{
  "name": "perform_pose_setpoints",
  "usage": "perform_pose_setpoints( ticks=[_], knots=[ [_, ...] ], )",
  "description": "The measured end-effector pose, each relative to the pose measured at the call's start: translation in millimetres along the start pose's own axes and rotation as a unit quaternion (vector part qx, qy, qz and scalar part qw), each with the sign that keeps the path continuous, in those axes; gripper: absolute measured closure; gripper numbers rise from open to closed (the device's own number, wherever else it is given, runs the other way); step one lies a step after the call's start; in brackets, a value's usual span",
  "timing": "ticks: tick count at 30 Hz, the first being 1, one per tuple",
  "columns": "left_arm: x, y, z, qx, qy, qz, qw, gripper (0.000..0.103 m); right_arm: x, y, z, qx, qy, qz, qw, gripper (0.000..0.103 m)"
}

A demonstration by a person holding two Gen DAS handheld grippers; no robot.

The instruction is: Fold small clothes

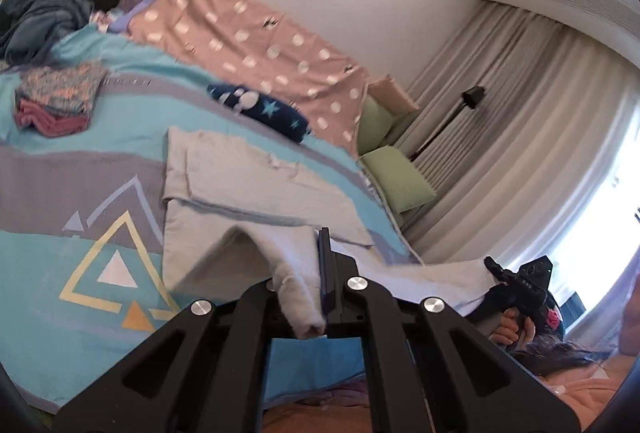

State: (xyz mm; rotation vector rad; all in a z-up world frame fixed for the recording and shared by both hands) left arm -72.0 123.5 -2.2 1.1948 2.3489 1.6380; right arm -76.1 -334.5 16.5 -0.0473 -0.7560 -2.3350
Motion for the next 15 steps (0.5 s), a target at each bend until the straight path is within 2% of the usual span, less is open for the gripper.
perform_pose_setpoints(
  ticks=[6,15],
  knots=[
    [-24,10,7,-0.008,0.007,0.006,0.9999,0.101,-27,12,-12,-0.015,0.002,-0.004,1.000,0.098],
    [-52,27,13,-0.015,0.004,0.006,0.9999,0.101,-55,27,-15,-0.004,-0.012,0.004,1.000,0.096]
  ],
)
Point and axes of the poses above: each gripper's, at about its wrist camera, not at the fingertips, and x roughly against the way its jaws point, z to its left, y to its top, the point moved 10 cm from there along -x, roughly the way its jaws point, and after that the axes turned 12 degrees about -x, right-handed, at the moved point
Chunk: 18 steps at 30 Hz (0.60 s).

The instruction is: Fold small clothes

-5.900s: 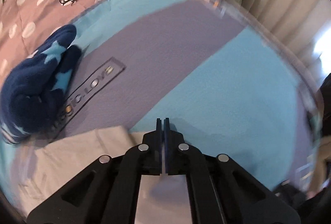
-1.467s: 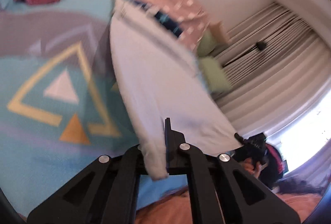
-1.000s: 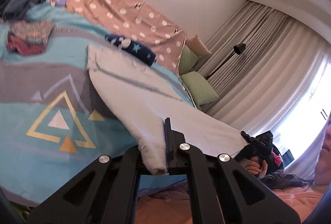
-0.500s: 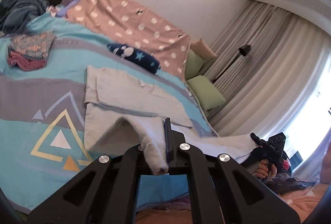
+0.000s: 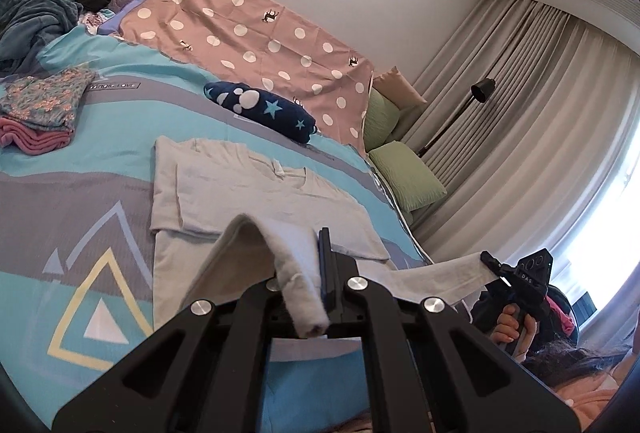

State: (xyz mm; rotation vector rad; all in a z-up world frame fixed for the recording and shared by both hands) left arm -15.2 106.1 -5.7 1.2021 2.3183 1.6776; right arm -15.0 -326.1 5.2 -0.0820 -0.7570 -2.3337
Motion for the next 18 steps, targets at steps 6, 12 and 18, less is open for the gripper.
perform_pose_setpoints(
  ticks=[6,12,18],
  knots=[
    [-6,12,11,0.012,0.010,-0.009,0.9998,0.101,-9,14,-5,-0.004,-0.005,-0.002,1.000,0.096],
    [-12,26,15,0.010,0.012,-0.018,0.9997,0.101,-25,31,-1,0.009,-0.008,-0.001,1.000,0.096],
    [-20,51,17,-0.002,0.015,-0.027,0.9995,0.101,-42,53,10,0.029,-0.008,-0.010,0.999,0.096]
  ],
)
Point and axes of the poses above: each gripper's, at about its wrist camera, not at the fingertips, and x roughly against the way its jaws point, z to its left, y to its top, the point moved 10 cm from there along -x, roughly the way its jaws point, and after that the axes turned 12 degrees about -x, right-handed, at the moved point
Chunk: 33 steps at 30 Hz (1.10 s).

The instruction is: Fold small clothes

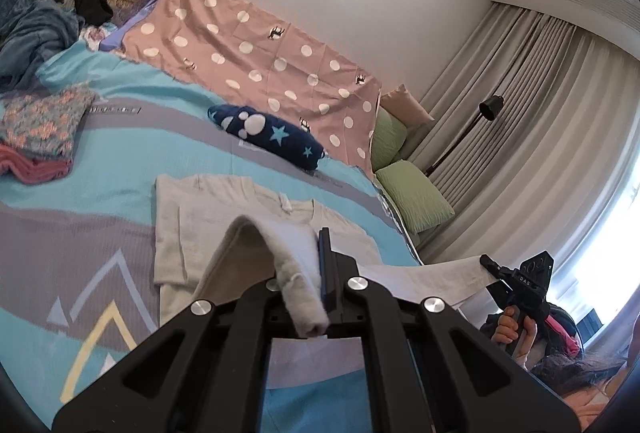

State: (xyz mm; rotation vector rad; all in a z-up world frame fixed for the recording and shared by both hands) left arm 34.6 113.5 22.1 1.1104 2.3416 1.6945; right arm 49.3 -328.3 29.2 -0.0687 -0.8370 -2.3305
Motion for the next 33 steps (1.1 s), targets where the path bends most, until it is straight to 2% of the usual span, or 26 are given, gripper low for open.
perform_pose_setpoints(
  ticks=[12,33],
  knots=[
    [-21,36,9,-0.020,0.007,-0.002,0.9998,0.101,-33,32,-1,0.005,-0.007,-0.010,1.000,0.096],
    [-96,63,52,-0.006,0.005,0.027,0.9996,0.101,-104,67,-33,0.002,-0.050,-0.003,0.999,0.095]
  ],
)
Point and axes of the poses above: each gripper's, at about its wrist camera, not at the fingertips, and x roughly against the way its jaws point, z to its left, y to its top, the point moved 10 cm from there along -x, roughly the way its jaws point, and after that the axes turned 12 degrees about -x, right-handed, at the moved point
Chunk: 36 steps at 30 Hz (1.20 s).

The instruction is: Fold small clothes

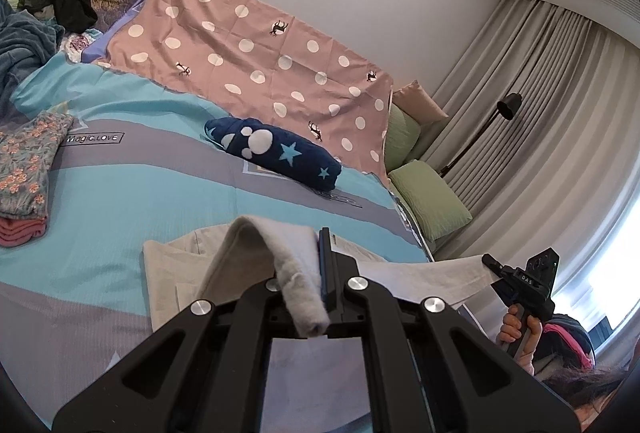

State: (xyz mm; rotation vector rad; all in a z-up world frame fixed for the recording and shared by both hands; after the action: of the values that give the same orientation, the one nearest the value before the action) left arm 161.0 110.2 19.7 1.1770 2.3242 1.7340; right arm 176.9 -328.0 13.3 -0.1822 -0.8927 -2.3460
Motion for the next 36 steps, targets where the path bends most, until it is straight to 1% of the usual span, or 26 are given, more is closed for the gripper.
perform_pose_setpoints(
  ticks=[4,10,12,15,17,18,19,21,22,23,24,26,28,29,32,34,36],
  knots=[
    [-22,2,17,0.010,0.002,0.012,0.9999,0.101,-26,6,-10,-0.006,-0.014,0.012,1.000,0.095],
    [-68,-1,53,0.032,0.011,0.047,0.9983,0.101,-80,14,-32,-0.010,-0.040,0.041,0.998,0.095],
    [-84,-4,68,0.045,0.013,0.056,0.9973,0.101,-102,16,-46,-0.017,-0.055,0.055,0.997,0.095],
    [-109,-14,90,0.067,0.013,0.071,0.9952,0.100,-136,12,-80,-0.045,-0.096,0.081,0.991,0.095],
    [-125,-24,109,0.092,0.023,0.082,0.9921,0.094,-150,8,-98,-0.065,-0.112,0.094,0.987,0.094],
    [-129,-28,117,0.103,0.030,0.085,0.9906,0.085,-155,5,-105,-0.074,-0.116,0.100,0.985,0.092],
    [-132,-32,127,0.119,0.038,0.086,0.9884,0.081,-158,4,-110,-0.081,-0.117,0.101,0.985,0.088],
    [-133,-37,137,0.137,0.039,0.085,0.9862,0.080,-156,2,-110,-0.079,-0.112,0.101,0.985,0.081],
    [-132,-37,138,0.135,0.038,0.083,0.9866,0.079,-154,2,-108,-0.073,-0.112,0.099,0.986,0.075],
    [-127,-36,138,0.124,0.043,0.078,0.9882,0.078,-152,2,-106,-0.067,-0.113,0.097,0.987,0.068],
    [-125,-34,137,0.113,0.049,0.077,0.9894,0.077,-149,4,-105,-0.060,-0.115,0.094,0.987,0.066],
    [-119,-34,135,0.093,0.059,0.076,0.9910,0.070,-143,5,-100,-0.049,-0.117,0.091,0.988,0.062],
    [-112,-35,132,0.076,0.062,0.075,0.9923,0.062,-137,2,-97,-0.043,-0.117,0.094,0.988,0.060],
    [-109,-36,131,0.070,0.065,0.077,0.9925,0.060,-134,0,-97,-0.039,-0.119,0.096,0.987,0.060],
    [-102,-47,129,0.049,0.079,0.093,0.9913,0.060,-126,-8,-97,-0.029,-0.128,0.106,0.986,0.060],
    [-100,-54,127,0.049,0.076,0.104,0.9905,0.060,-124,-14,-96,-0.024,-0.129,0.116,0.985,0.060],
    [-98,-60,122,0.051,0.060,0.110,0.9908,0.060,-127,-16,-96,-0.019,-0.133,0.121,0.984,0.067]
  ],
)
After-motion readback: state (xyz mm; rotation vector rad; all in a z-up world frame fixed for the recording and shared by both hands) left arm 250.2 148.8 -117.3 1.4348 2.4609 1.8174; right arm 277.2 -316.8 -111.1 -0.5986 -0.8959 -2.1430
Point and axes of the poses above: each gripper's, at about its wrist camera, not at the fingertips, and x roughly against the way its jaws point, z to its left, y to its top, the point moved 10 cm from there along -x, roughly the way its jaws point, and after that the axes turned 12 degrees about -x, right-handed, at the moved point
